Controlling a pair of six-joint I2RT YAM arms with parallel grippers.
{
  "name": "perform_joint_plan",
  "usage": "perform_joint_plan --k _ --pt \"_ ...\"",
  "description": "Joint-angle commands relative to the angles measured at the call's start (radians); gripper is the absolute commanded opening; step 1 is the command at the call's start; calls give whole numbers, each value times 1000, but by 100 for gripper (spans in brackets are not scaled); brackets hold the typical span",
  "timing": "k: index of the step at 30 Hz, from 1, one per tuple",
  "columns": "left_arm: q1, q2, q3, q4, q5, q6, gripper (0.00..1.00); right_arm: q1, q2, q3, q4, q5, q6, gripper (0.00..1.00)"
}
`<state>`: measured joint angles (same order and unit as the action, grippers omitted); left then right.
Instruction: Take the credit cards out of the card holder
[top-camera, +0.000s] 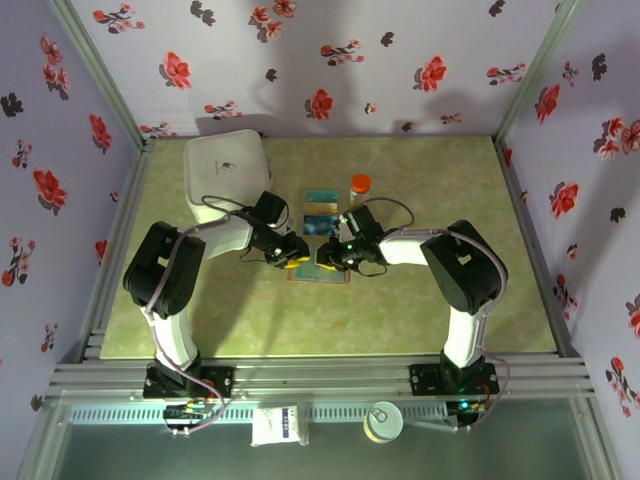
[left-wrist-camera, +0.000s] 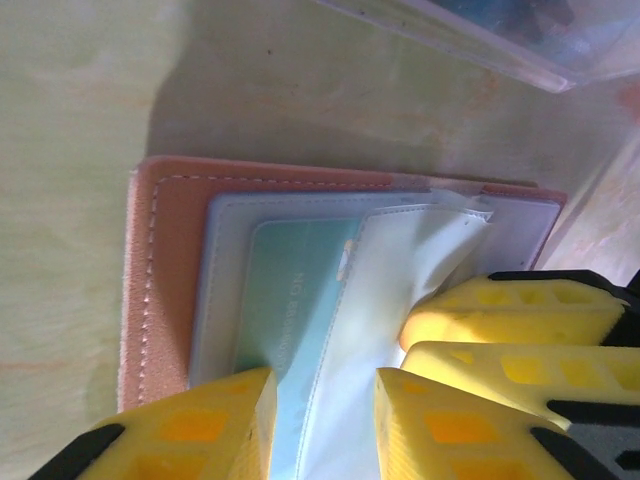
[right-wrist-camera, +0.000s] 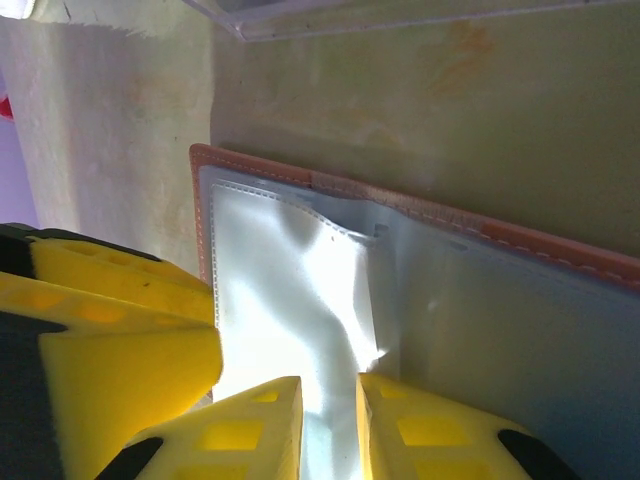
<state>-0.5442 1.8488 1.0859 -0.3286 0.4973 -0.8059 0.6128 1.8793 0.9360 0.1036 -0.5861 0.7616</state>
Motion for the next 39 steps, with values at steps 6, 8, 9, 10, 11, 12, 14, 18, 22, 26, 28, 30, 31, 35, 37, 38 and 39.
perform_joint_plan --k 6,8,9,10,11,12,14,18,22,26,28,30,31,35,37,38,39 --pt "-13 11 24 15 24 -4 22 -4 9 -39 55 -19 44 22" --pt "-12 2 29 14 29 -6 22 -4 2 -34 65 -35 53 22" --pt "-13 -4 30 15 29 -7 22 -4 -6 -33 64 -35 54 22" --pt "-13 -10 34 13 30 -7 22 -4 -20 -32 61 -33 54 22" --pt "-13 -18 38 9 31 -7 22 -4 -35 -30 51 -26 53 22" --pt "-13 -23 41 5 32 -6 22 -5 -48 -28 39 -20 49 22" --pt "-14 -33 55 -8 35 -4 22 -8 -91 -24 0 3 40 23" --pt "-18 -39 75 -19 46 -3 20 -25 -194 -3 -141 106 13 24" --pt "-32 -21 96 -18 55 -7 18 -62 -303 1 -231 174 -7 25" --pt "-49 5 115 -13 60 -16 17 -89 -376 0 -305 235 -40 25" --pt "-57 16 123 -10 61 -17 17 -100 -393 -8 -320 244 -48 25" --pt "-64 25 132 -8 63 -18 16 -106 -407 -18 -320 243 -47 26" --pt "-67 31 136 -8 64 -19 16 -108 -412 -22 -320 244 -45 26" --pt "-80 53 148 0 66 -24 16 -110 -420 -35 -318 243 -41 26" --pt "-86 64 156 2 67 -25 16 -110 -425 -40 -318 242 -41 26" --pt "-91 69 161 6 68 -26 16 -110 -427 -43 -317 243 -40 26" --pt "-93 74 166 7 67 -27 16 -110 -429 -46 -316 245 -40 26"
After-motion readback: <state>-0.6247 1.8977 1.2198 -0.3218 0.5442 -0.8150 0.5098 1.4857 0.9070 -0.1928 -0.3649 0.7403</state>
